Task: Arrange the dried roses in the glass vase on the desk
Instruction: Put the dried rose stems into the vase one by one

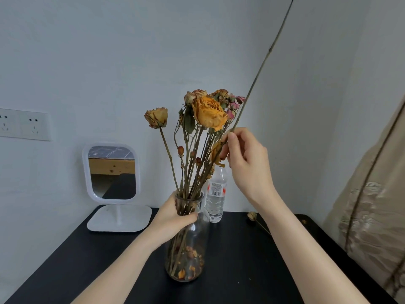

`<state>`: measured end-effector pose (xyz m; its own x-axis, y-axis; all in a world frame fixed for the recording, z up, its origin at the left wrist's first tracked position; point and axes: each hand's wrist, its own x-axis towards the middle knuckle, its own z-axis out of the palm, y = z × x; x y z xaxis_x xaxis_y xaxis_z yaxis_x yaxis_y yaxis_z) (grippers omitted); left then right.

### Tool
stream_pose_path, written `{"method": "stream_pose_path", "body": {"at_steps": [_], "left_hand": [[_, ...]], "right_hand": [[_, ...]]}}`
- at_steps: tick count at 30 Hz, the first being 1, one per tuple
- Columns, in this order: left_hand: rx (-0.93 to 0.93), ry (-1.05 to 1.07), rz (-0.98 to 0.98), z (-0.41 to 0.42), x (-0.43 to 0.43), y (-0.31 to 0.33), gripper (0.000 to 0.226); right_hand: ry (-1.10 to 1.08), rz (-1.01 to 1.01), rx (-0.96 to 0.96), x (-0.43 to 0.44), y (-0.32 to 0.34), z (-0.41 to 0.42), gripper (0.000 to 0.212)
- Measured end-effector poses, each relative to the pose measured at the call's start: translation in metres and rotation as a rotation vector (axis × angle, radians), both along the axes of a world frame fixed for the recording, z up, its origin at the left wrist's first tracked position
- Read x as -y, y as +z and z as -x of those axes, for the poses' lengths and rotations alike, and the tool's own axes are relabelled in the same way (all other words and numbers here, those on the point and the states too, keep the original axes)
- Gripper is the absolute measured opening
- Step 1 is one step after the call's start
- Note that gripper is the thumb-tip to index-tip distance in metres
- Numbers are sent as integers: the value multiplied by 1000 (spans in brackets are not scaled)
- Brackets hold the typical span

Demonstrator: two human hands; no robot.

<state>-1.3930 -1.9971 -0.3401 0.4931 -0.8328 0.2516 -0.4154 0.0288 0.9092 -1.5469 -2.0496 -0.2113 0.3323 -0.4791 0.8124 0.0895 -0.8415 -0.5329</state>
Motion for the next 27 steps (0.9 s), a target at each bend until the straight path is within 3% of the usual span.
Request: {"method": "stream_pose_path", "body": {"at_steps": [9,12,16,23,27], "left_hand": [[-19,-31,-14,-2,1,2,45],[-49,-46,-9,0,-1,10,46],[-81,48,121,7,5,28,65],[53,136,154,17,19,50,59],[-13,157,189,14,20,50,37]], "right_hand": [[-4,13,-29,1,-7,2,18],[1,6,37,3,-8,7,18],[-31,4,159,6,-6,16,21],[-97,-6,291,13,-7,30,25],[-119,-39,316,18,-9,31,26]]}}
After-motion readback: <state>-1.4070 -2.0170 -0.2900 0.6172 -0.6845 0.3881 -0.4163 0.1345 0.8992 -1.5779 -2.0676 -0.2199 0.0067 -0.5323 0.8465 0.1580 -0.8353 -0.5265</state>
